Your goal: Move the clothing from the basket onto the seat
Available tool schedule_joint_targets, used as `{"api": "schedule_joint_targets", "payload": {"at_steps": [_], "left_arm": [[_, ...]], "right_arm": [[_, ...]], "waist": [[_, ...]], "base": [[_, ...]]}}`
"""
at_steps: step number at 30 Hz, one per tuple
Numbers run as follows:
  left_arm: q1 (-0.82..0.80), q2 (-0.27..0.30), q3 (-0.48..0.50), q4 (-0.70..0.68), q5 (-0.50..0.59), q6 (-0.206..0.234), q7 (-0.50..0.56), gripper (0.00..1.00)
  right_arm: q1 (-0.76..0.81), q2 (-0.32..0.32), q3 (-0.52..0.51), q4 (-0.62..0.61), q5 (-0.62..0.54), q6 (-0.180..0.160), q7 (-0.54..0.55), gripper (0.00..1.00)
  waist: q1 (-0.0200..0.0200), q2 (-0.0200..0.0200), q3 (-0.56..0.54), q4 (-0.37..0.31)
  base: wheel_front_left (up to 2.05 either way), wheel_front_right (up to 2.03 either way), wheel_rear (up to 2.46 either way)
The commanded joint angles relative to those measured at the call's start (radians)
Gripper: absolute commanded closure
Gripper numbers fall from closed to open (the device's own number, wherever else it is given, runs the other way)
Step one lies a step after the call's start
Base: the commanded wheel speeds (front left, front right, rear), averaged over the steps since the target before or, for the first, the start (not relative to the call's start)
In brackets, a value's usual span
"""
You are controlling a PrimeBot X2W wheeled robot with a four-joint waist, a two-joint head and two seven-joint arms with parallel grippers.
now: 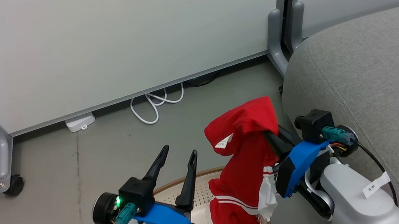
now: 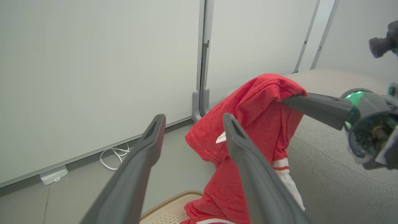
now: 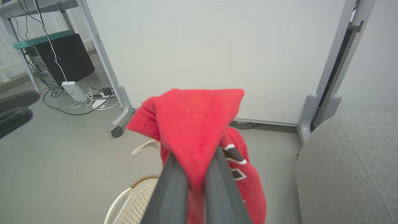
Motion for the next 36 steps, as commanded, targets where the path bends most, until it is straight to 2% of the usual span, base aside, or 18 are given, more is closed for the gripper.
{"api": "schedule_joint_targets", "payload": {"at_steps": [1, 10, 18, 25, 36], "left_arm": [[0.013, -0.002, 0.013, -0.004, 0.009, -0.004, -0.005, 0.0], [0.104, -0.037, 0.143, -0.005, 0.11, -0.058, -0.005, 0.0], [0.121, -0.076, 0.2, 0.004, 0.165, -0.09, -0.005, 0.0], [0.115, -0.094, 0.224, 0.014, 0.187, -0.106, -0.005, 0.0], [0.1, -0.104, 0.234, 0.03, 0.206, -0.114, -0.005, 0.0]], "right_arm": [[0.009, -0.002, -0.002, -0.008, -0.008, 0.0, -0.005, 1.0], [0.022, -0.002, -0.009, -0.013, -0.01, 0.0, -0.005, 1.0], [0.021, -0.003, -0.011, -0.022, 0.005, 0.0, -0.005, 1.0], [0.014, -0.003, -0.015, -0.031, 0.003, 0.0, -0.005, 1.0], [0.01, -0.002, -0.023, -0.043, 0.003, 0.0, -0.005, 1.0]], "waist": [[0.0001, 0.0001, -0.001, -0.001], [0.0001, 0.0001, -0.011, -0.002], [0.0001, 0.0001, -0.008, -0.032], [0.0001, 0.0001, 0.0, -0.108], [0.0001, 0.0001, 0.021, -0.268]], "base": [[0.0, 0.0, 0.0], [0.0, 0.0, 0.0], [0.0, 0.0, 0.0], [0.0, 0.0, 0.0], [0.0, 0.0, 0.0]]}}
